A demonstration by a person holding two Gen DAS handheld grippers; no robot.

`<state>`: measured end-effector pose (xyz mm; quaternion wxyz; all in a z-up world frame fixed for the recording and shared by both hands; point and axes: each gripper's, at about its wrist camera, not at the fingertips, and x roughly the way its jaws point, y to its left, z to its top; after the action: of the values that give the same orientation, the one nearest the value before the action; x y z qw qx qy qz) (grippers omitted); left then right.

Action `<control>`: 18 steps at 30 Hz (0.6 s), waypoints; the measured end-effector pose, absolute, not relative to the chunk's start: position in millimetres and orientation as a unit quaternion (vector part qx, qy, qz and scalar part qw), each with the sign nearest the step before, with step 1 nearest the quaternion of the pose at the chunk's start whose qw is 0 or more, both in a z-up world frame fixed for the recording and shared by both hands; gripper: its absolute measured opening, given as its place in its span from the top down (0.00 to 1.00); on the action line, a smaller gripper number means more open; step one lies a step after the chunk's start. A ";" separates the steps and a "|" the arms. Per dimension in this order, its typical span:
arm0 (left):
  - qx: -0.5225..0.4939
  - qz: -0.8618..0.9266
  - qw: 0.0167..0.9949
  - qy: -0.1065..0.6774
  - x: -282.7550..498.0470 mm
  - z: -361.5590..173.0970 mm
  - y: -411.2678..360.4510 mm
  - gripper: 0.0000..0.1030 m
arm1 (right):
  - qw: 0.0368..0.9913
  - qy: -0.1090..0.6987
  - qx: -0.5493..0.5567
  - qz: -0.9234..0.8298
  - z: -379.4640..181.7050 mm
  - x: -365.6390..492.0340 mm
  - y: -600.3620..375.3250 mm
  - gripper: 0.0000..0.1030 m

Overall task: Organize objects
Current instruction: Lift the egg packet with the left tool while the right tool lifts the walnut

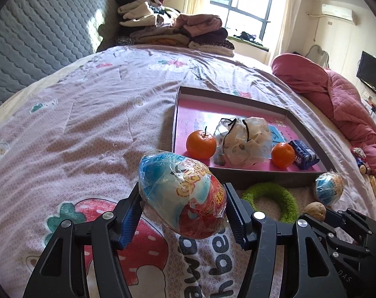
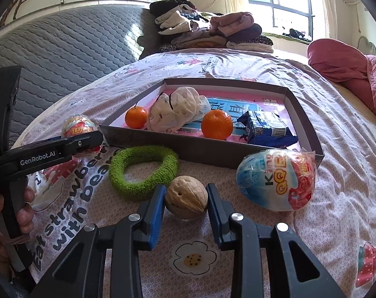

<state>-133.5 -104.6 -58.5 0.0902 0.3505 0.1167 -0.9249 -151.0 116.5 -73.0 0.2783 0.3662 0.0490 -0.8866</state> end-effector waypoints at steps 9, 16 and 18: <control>0.339 -0.932 0.083 0.097 -123.1 -48.6 -85.4 0.38 | 0.283 0.046 0.352 -0.891 -63.6 -144.9 120.1 0.67; 0.337 -0.934 0.079 0.086 -120.9 -47.2 -76.0 0.38 | 0.283 0.040 0.340 -0.896 -56.4 -143.4 122.9 0.67; 0.335 -0.935 0.077 0.085 -120.0 -46.3 -74.1 0.38 | 0.283 0.039 0.337 -0.897 -54.6 -143.8 123.2 0.67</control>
<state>-120.0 -74.1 -46.3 0.0772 0.3349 0.0851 -0.9352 -143.8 123.2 -54.6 0.2831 0.3368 0.0387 -0.8972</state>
